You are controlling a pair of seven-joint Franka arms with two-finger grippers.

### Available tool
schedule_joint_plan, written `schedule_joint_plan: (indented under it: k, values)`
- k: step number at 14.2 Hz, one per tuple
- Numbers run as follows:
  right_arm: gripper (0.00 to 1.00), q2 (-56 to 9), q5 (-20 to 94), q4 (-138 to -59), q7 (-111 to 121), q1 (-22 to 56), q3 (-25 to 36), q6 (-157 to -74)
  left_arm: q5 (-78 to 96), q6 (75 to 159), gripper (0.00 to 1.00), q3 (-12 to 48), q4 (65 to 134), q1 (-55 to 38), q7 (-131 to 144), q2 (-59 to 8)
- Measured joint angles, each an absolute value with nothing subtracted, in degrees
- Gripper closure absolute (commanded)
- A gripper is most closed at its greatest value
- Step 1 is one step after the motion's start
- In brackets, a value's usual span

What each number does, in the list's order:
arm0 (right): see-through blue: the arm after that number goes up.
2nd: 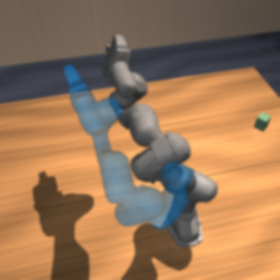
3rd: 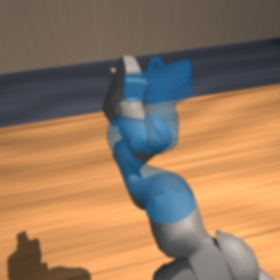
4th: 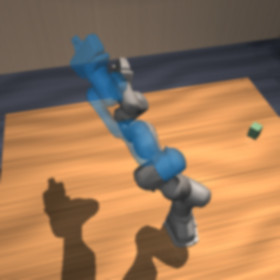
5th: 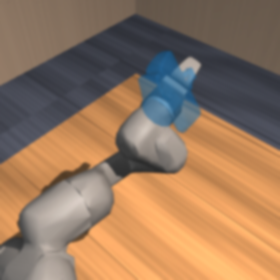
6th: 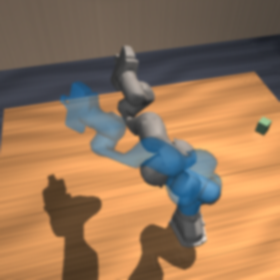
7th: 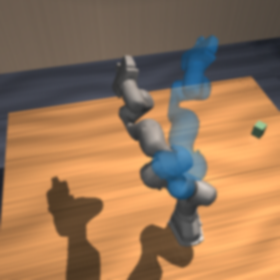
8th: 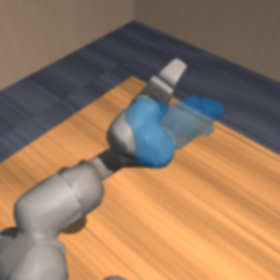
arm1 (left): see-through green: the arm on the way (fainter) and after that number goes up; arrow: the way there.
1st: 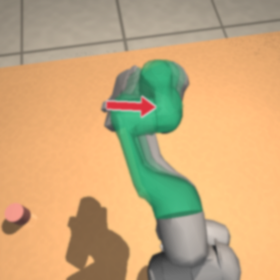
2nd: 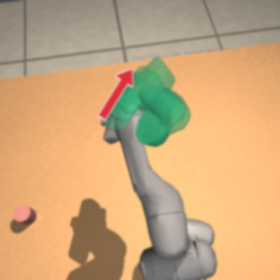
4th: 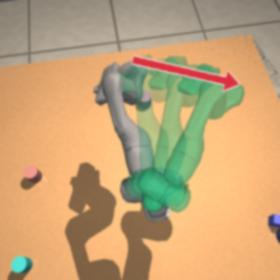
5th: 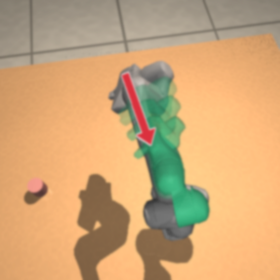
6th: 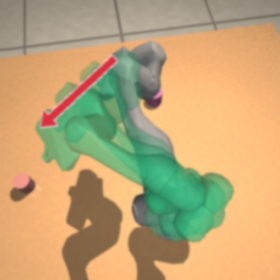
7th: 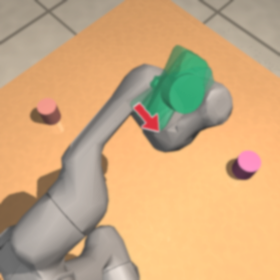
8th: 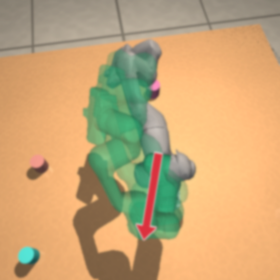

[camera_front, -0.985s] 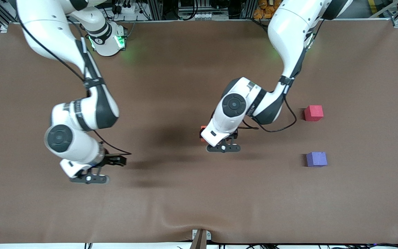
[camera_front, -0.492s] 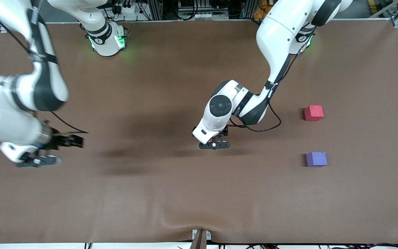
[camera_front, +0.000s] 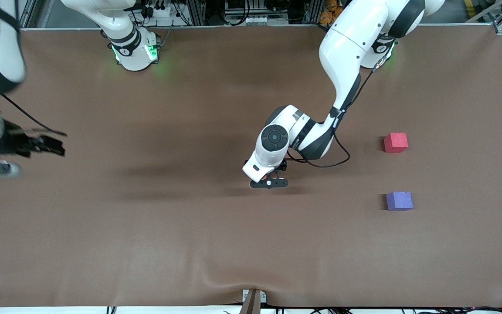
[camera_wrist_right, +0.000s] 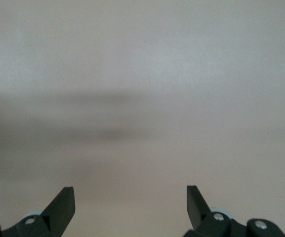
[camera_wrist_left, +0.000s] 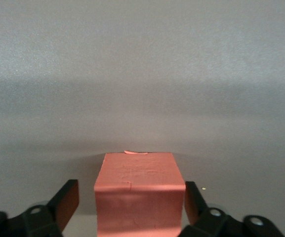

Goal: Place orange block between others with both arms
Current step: 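Carry the orange cube with the left gripper toward the pink cube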

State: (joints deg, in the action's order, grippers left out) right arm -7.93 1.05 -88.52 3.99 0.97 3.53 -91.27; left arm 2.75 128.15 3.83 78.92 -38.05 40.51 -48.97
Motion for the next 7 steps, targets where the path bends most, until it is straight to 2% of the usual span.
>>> schedule_joint_plan:
  k: [1,2,7]
  values:
    - [0.00,-6.56,1.05,-87.24,3.97,0.78,3.53,-87.96,2.75,128.15,0.95,3.82,78.91,-38.05,40.02,-49.13]
    - [0.00,-5.71,1.05,-85.81,3.93,0.64,3.62,-85.29,2.75,128.18,1.00,3.82,78.84,-38.07,39.77,-49.18]
    - [0.00,-5.19,1.78,-80.25,3.30,-1.04,4.84,-76.75,2.73,127.31,1.00,2.85,77.36,-35.67,39.22,-48.10]
